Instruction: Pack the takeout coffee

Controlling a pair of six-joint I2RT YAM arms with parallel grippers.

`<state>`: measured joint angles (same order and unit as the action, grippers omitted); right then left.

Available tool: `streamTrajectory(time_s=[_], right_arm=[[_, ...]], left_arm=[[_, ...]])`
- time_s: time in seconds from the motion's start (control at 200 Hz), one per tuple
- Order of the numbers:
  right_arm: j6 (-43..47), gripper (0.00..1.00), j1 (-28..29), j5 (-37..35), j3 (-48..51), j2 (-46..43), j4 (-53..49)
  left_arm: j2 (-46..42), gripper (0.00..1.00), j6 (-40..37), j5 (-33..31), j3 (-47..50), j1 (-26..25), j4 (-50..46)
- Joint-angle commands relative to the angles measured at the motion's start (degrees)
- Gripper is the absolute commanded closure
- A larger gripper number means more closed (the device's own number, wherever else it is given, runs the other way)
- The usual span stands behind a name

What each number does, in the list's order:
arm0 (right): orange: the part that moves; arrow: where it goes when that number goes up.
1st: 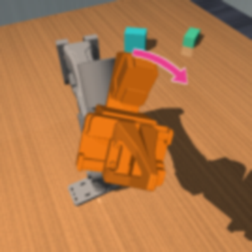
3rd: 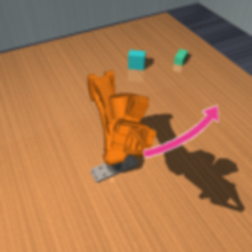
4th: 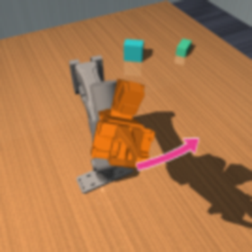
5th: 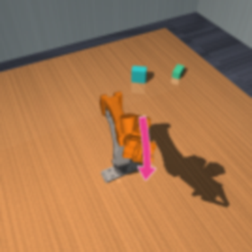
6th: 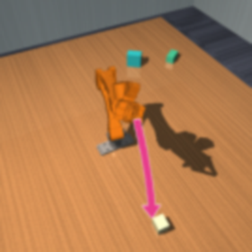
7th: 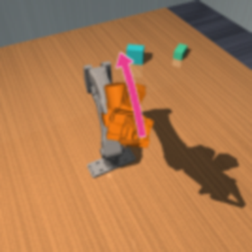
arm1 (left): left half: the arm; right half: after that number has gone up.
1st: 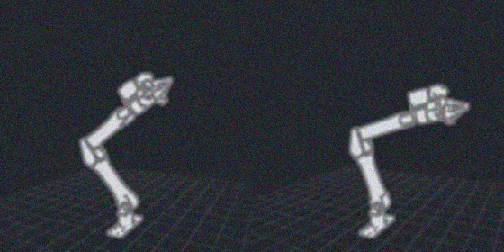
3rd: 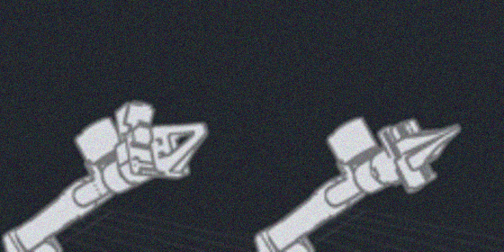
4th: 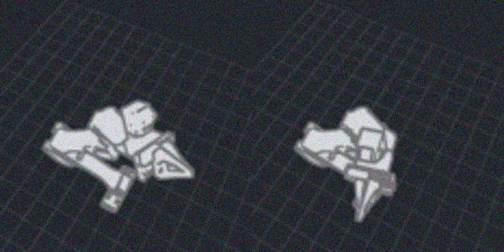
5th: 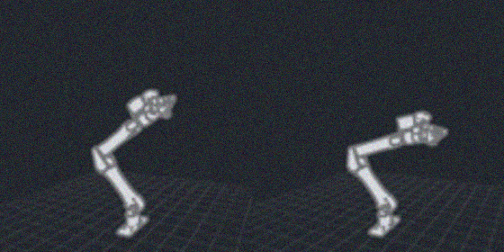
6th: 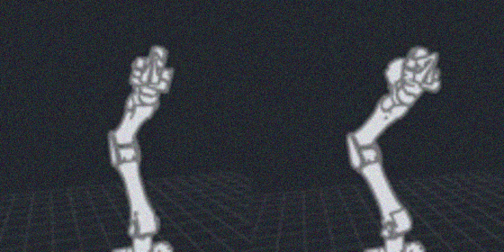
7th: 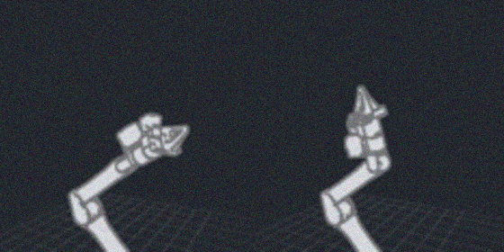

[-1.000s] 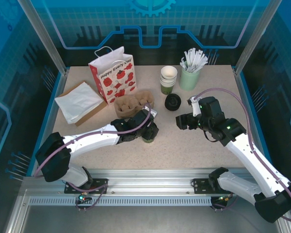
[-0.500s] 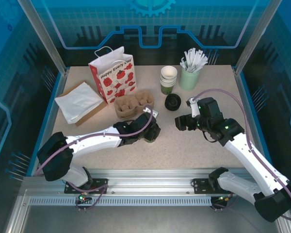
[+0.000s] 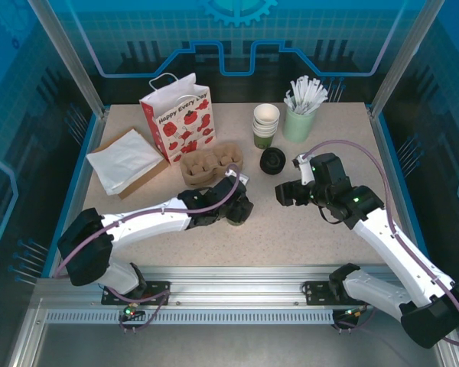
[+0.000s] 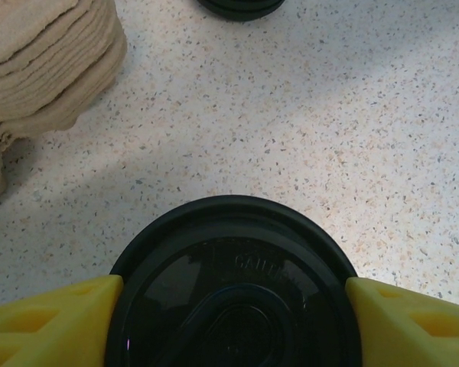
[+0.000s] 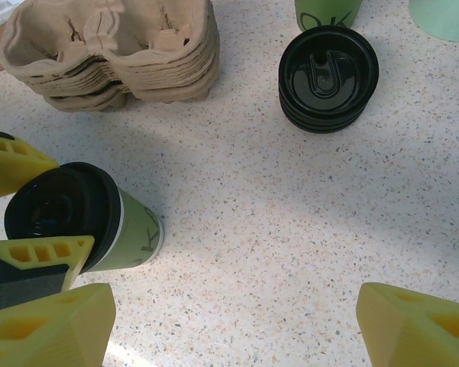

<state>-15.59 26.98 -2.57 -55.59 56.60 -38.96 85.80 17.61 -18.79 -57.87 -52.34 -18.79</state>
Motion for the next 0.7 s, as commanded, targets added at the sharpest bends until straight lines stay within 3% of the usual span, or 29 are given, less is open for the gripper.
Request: streamTrajectory(time_s=[0.0,0.44,0.69], right_arm=[[-0.49,0.16,0.42,0.36,-0.35,-0.17,0.20],[-0.40,0.16,0.86,0.44,-0.77,0.27,-0.22],[-1.10,0.16,1.43,0.93,0.34,1.01,1.02]], left_arm=[[1.57,0.24,0.94,3.67,-1.23,-0.29,-6.72],[-0.13,0.10,-0.33,2.42,-4.17,0.13,-7.01],[-5.42,0.02,0.12,4.13,-2.91,1.93,-5.72]])
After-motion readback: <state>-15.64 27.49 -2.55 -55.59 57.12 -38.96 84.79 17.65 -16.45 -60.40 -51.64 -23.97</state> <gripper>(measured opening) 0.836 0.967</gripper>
